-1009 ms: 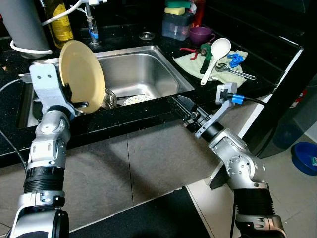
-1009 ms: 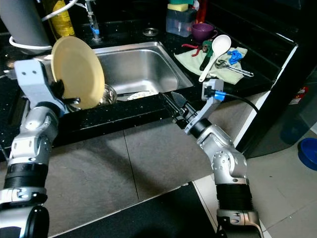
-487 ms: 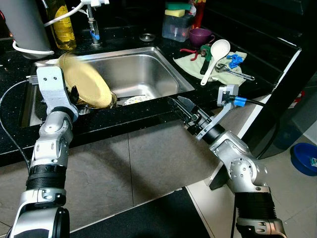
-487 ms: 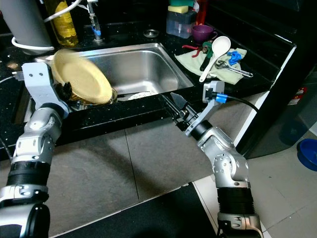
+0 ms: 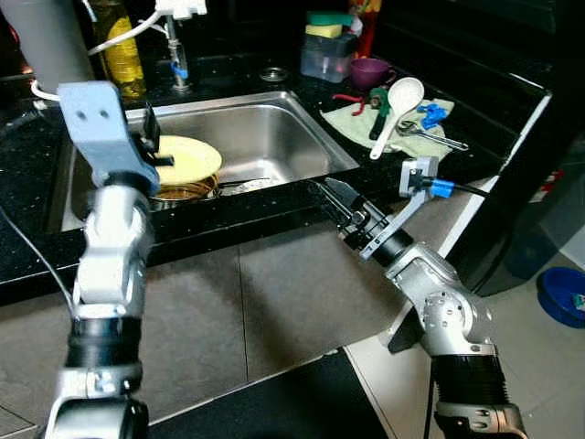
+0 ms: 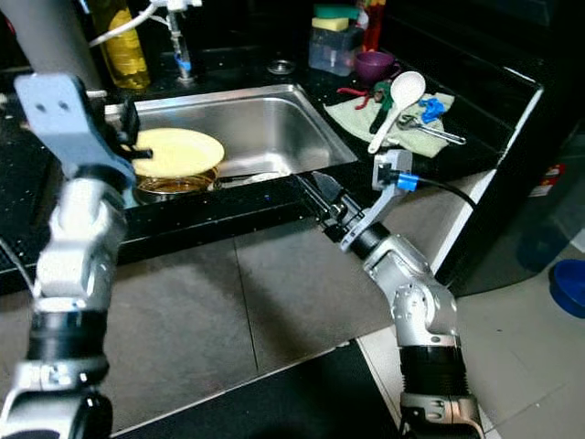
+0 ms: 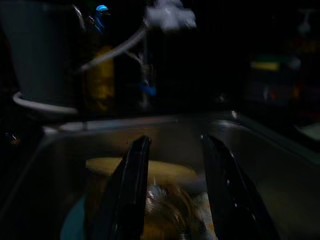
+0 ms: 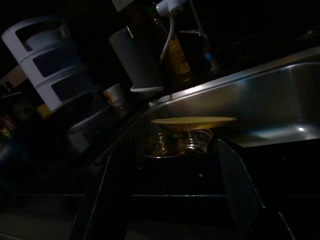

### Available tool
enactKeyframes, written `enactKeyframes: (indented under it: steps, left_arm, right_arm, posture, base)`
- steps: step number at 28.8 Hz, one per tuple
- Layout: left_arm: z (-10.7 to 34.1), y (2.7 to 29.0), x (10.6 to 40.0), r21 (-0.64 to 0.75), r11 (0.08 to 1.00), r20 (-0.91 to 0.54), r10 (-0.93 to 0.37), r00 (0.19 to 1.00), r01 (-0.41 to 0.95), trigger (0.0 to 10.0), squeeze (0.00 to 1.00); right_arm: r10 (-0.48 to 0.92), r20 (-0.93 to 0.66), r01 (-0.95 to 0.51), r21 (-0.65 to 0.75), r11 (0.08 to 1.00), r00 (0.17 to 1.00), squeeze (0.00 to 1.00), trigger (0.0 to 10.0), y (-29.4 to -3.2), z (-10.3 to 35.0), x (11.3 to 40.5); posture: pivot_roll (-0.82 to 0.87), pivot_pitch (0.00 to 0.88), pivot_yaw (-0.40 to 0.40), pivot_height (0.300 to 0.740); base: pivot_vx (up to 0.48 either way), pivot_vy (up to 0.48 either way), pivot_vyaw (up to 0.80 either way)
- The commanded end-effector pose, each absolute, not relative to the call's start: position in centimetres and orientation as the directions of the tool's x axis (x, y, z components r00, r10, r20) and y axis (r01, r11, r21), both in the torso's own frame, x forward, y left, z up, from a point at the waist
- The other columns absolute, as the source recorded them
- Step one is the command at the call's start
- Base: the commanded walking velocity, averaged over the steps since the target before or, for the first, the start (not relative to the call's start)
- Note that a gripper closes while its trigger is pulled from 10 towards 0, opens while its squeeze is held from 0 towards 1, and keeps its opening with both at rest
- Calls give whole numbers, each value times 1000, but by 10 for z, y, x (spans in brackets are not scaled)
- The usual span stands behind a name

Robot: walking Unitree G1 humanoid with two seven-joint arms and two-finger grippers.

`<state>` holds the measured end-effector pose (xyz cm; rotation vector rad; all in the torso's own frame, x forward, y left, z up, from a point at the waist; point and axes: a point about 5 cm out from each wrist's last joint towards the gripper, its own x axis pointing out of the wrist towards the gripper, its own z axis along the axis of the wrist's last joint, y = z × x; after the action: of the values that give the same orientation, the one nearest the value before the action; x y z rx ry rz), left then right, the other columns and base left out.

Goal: Kitchen organization

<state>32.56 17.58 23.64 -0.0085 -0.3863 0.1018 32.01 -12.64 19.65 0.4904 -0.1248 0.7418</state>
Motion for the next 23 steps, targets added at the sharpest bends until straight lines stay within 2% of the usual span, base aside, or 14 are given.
enactKeyframes:
  steps: [1,6,12,13,18,19,23]
  left_arm:
    - [229,166,317,-1,996,375,83,923,-90,10000,0]
    - [223,153,300,-25,999,408,46,912,-39,10000,0]
    - [207,137,276,15,1000,379,-5,925,-1,10000,0]
    - [199,134,267,18,1000,351,-17,936,12,10000,0]
    - [190,131,260,13,1000,316,-29,948,26,10000,0]
    - [180,129,254,9,999,277,-39,960,38,10000,0]
    - [160,125,239,19,997,201,-74,977,72,10000,0]
  right_arm:
    - [623,287,-683,391,617,728,0,10000,-125,198,321]
    - [626,293,-689,380,617,723,0,10000,-126,199,318]
    - [634,303,-702,366,611,711,0,10000,-129,199,309]
    - [638,296,-702,353,618,711,0,10000,-132,198,305]
    - [634,280,-692,337,638,721,0,10000,-134,195,301]
    - [616,247,-663,319,677,748,0,10000,-139,188,297]
    - [608,192,-636,312,706,770,0,10000,-142,174,282]
  posture:
    - [3,0,-32,740]
    - [18,0,-36,740]
    - [26,0,-36,740]
    - [29,0,-37,740]
    - [32,0,-39,740]
    - [30,0,-37,740]
    - [22,0,-35,740]
  base:
    - [0,0,0]
    - [0,0,0]
    - [0,0,0]
    - [0,0,0]
    - [0,0,0]
    - [0,0,0]
    - [0,0,0]
